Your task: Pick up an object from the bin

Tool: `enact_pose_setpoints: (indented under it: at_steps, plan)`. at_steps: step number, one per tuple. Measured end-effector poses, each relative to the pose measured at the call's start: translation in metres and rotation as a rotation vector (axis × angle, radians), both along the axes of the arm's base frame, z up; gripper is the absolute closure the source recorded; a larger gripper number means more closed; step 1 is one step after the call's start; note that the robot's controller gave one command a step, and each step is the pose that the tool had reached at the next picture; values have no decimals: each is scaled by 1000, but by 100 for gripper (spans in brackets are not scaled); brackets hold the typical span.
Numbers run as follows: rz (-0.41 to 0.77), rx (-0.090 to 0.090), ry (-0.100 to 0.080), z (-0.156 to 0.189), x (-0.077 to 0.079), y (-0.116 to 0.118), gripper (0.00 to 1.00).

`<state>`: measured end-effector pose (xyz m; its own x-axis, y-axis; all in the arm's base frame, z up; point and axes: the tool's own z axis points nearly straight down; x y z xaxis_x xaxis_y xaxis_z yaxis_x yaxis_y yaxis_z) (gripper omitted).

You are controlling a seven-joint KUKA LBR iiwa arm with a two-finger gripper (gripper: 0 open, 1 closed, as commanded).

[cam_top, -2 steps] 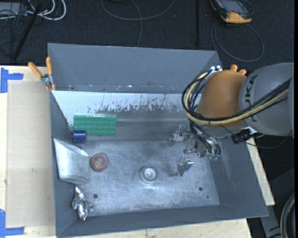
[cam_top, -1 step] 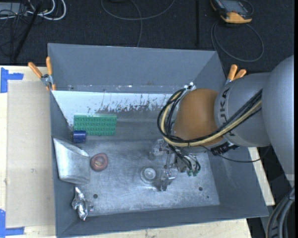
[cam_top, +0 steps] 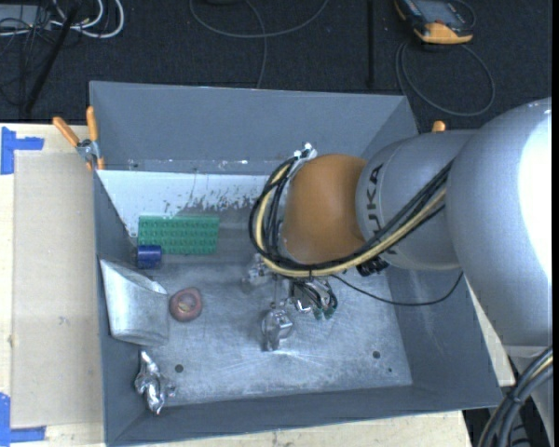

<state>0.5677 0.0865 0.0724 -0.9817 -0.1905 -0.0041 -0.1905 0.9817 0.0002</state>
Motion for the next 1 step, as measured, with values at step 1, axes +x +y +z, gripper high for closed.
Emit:
enact_pose_setpoints:
  at_steps: [1]
  plan:
    - [115, 1, -4, 0, -16, -49, 0]
